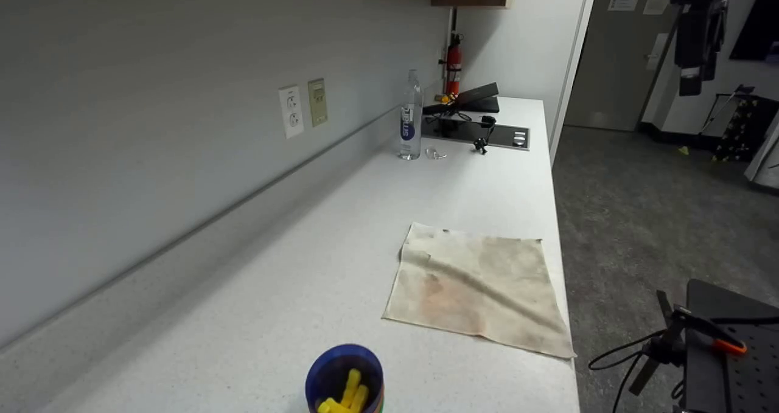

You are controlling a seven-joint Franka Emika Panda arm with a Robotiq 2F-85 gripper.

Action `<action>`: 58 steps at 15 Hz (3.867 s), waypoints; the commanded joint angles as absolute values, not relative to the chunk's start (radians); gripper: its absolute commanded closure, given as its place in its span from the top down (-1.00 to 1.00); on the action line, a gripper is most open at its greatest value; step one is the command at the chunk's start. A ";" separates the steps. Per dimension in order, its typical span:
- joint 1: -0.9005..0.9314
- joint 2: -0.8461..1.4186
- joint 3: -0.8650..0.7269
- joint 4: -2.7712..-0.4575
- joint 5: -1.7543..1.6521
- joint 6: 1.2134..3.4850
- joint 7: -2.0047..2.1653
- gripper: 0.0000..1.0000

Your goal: Fold the towel diagonally

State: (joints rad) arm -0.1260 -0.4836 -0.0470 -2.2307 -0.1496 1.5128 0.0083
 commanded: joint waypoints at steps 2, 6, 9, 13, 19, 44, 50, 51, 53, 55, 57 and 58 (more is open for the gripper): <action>-0.111 -0.483 -0.059 -2.228 -0.154 1.510 0.013 1.00; -0.111 -0.483 -0.059 -2.228 -0.154 1.510 0.013 1.00; -0.111 -0.483 -0.059 -2.228 -0.154 1.510 0.013 1.00; -0.111 -0.483 -0.059 -2.228 -0.154 1.510 0.013 1.00; -0.111 -0.483 -0.059 -2.228 -0.154 1.510 0.013 1.00; -0.040 -0.422 -0.058 -2.390 0.003 1.882 -0.010 1.00; -0.053 -0.365 -0.046 -2.418 0.003 1.960 0.007 1.00; -0.053 -0.354 -0.046 -2.418 0.004 1.967 0.007 1.00; -0.053 -0.347 -0.046 -2.418 0.004 1.969 0.007 1.00; -0.060 -0.338 -0.043 -2.413 -0.006 1.969 0.028 1.00; -0.063 -0.298 -0.048 -2.402 -0.012 1.975 0.022 1.00; -0.063 -0.274 -0.054 -2.398 -0.010 1.984 0.004 1.00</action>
